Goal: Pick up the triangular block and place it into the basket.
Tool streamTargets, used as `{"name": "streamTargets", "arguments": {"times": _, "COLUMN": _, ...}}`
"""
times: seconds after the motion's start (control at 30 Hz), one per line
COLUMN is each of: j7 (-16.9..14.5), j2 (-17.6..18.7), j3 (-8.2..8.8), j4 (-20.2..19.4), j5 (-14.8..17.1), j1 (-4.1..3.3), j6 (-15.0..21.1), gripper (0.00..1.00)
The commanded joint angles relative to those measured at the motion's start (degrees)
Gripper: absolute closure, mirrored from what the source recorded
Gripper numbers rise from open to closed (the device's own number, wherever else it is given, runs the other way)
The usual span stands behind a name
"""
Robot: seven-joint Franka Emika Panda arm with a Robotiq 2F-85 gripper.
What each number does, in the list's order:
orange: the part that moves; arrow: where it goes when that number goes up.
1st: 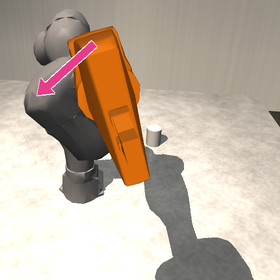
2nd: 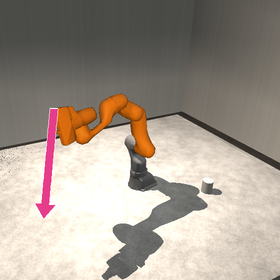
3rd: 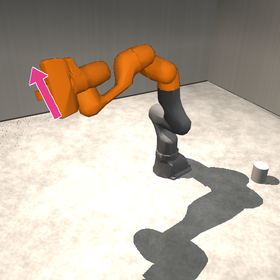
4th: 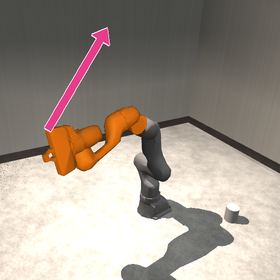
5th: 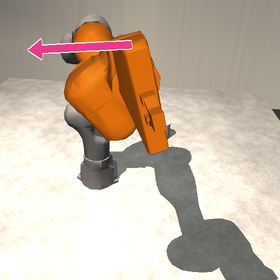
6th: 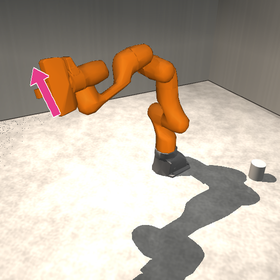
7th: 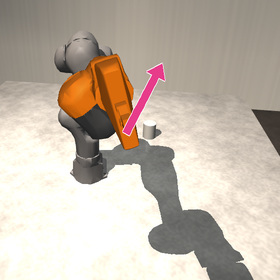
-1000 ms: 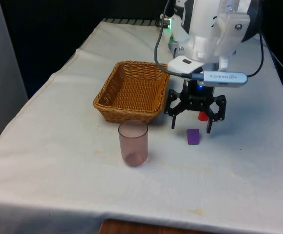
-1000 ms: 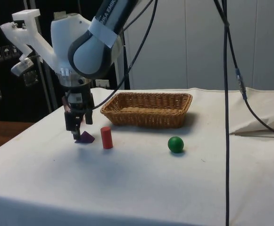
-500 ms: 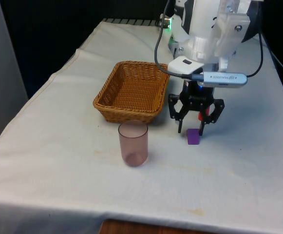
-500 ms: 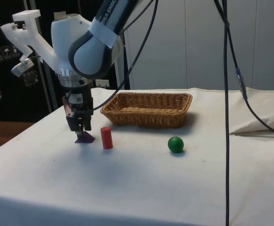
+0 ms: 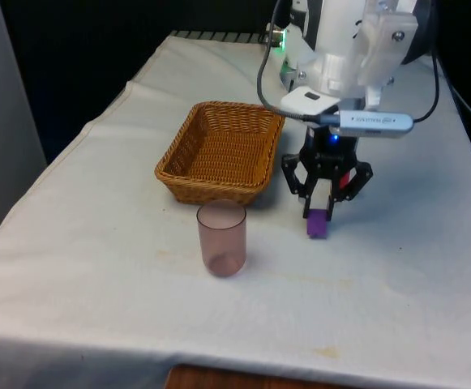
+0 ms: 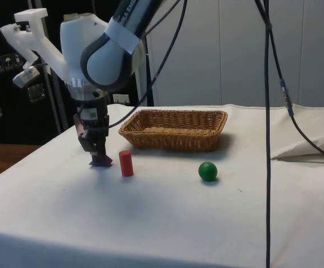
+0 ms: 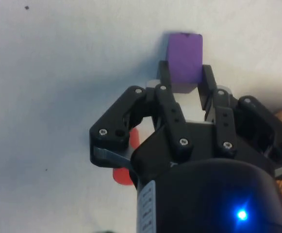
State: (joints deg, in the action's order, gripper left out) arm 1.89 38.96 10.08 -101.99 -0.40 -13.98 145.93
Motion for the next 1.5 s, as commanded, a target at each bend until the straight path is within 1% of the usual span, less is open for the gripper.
{"name": "streamTargets", "arguments": {"times": 0.0, "j7": -0.1, "j2": -1.3, "j3": 0.06, "j4": -0.6, "j5": -0.2, "j1": -0.11, "j6": -1.0, "gripper": 0.67}}
{"name": "streamTargets", "arguments": {"times": 0.13, "j7": -0.1, "j2": -2.9, "j3": 0.11, "j4": -0.8, "j5": -0.3, "j1": -0.17, "j6": -2.7, "gripper": 0.67}}
{"name": "streamTargets", "arguments": {"times": 0.17, "j7": -0.1, "j2": -2.6, "j3": 0.00, "j4": -0.5, "j5": -0.1, "j1": -0.06, "j6": -2.6, "gripper": 0.67}}
{"name": "streamTargets", "arguments": {"times": 0.23, "j7": -0.1, "j2": -4.1, "j3": 0.11, "j4": -0.9, "j5": -0.3, "j1": -0.23, "j6": -3.9, "gripper": 0.67}}
{"name": "streamTargets", "arguments": {"times": 0.37, "j7": -0.1, "j2": -5.6, "j3": 0.17, "j4": -0.9, "j5": -0.6, "j1": -0.29, "j6": -5.3, "gripper": 0.67}}
{"name": "streamTargets", "arguments": {"times": 0.4, "j7": -0.1, "j2": -6.4, "j3": 0.17, "j4": -1.1, "j5": -0.7, "j1": -0.34, "j6": -6.0, "gripper": 0.67}}
{"name": "streamTargets", "arguments": {"times": 0.43, "j7": -0.1, "j2": -5.9, "j3": 0.00, "j4": -0.6, "j5": -0.5, "j1": -0.17, "j6": -5.9, "gripper": 0.67}}
{"name": "streamTargets", "arguments": {"times": 0.47, "j7": -0.1, "j2": -6.9, "j3": 0.17, "j4": -1.2, "j5": -0.9, "j1": -0.34, "j6": -6.2, "gripper": 0.67}}
{"name": "streamTargets", "arguments": {"times": 0.73, "j7": 0.0, "j2": -10.8, "j3": 0.17, "j4": -2.3, "j5": -1.7, "j1": -0.46, "j6": -8.8, "gripper": 0.67}}
{"name": "streamTargets", "arguments": {"times": 0.77, "j7": -0.1, "j2": -10.2, "j3": 0.00, "j4": -2.0, "j5": -1.4, "j1": -0.23, "j6": -8.5, "gripper": 0.67}}
{"name": "streamTargets", "arguments": {"times": 0.8, "j7": 0.0, "j2": -11.2, "j3": 0.17, "j4": -2.4, "j5": -1.8, "j1": -0.46, "j6": -9.1, "gripper": 0.67}}
{"name": "streamTargets", "arguments": {"times": 0.97, "j7": 0.1, "j2": -13.5, "j3": 0.17, "j4": -2.5, "j5": -2.5, "j1": -0.46, "j6": -11.1, "gripper": 0.67}}
{"name": "streamTargets", "arguments": {"times": 1.03, "j7": 0.1, "j2": -14.0, "j3": 0.17, "j4": -2.8, "j5": -2.5, "j1": -0.40, "j6": -11.2, "gripper": 0.67}}
{"name": "streamTargets", "arguments": {"times": 1.07, "j7": -0.1, "j2": -13.6, "j3": 0.00, "j4": -2.2, "j5": -2.1, "j1": -0.29, "j6": -11.6, "gripper": 0.67}}
{"name": "streamTargets", "arguments": {"times": 1.13, "j7": 0.0, "j2": -14.6, "j3": 0.11, "j4": -3.2, "j5": -2.5, "j1": -0.40, "j6": -11.3, "gripper": 0.67}}
{"name": "streamTargets", "arguments": {"times": 1.3, "j7": -0.3, "j2": -16.8, "j3": 0.46, "j4": -5.6, "j5": -2.6, "j1": -0.23, "j6": -10.9, "gripper": 0.67}}
{"name": "streamTargets", "arguments": {"times": 1.33, "j7": -0.2, "j2": -16.2, "j3": 0.34, "j4": -4.9, "j5": -2.3, "j1": -0.23, "j6": -11.7, "gripper": 0.67}}
{"name": "streamTargets", "arguments": {"times": 1.37, "j7": -0.3, "j2": -17.1, "j3": 0.52, "j4": -6.1, "j5": -2.6, "j1": -0.23, "j6": -10.8, "gripper": 0.67}}
{"name": "streamTargets", "arguments": {"times": 1.47, "j7": -0.9, "j2": -18.4, "j3": 0.97, "j4": -8.2, "j5": -2.6, "j1": -0.06, "j6": -9.8, "gripper": 0.67}}
